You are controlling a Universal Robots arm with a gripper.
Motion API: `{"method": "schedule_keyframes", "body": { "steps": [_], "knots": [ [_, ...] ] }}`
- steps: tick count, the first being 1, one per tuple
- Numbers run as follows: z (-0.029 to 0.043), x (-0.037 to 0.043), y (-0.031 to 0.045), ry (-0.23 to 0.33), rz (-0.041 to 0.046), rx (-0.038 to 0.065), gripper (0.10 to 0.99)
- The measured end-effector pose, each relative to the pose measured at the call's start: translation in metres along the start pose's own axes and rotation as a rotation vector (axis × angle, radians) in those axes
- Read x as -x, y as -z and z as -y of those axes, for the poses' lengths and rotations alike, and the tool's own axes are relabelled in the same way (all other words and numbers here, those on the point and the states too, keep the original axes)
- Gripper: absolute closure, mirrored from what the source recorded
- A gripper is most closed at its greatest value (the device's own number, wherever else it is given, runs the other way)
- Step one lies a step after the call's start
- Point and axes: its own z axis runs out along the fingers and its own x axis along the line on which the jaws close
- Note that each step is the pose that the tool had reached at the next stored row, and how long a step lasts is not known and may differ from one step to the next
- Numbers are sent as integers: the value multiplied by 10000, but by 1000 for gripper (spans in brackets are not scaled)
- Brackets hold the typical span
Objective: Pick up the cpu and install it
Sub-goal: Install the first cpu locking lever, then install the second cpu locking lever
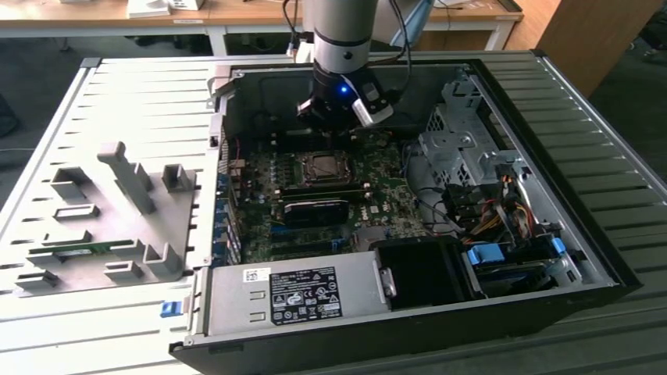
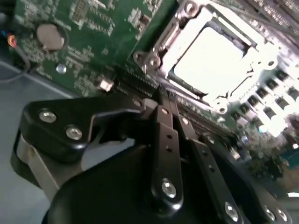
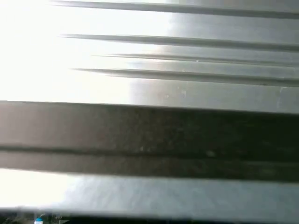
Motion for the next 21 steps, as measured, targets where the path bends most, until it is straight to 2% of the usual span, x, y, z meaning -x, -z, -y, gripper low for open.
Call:
{"method": "schedule_keyframes", "body": {
  "steps": [21],
  "knots": [
    [64, -2, 17, 2, -1, -1, 980]
  ]
}}
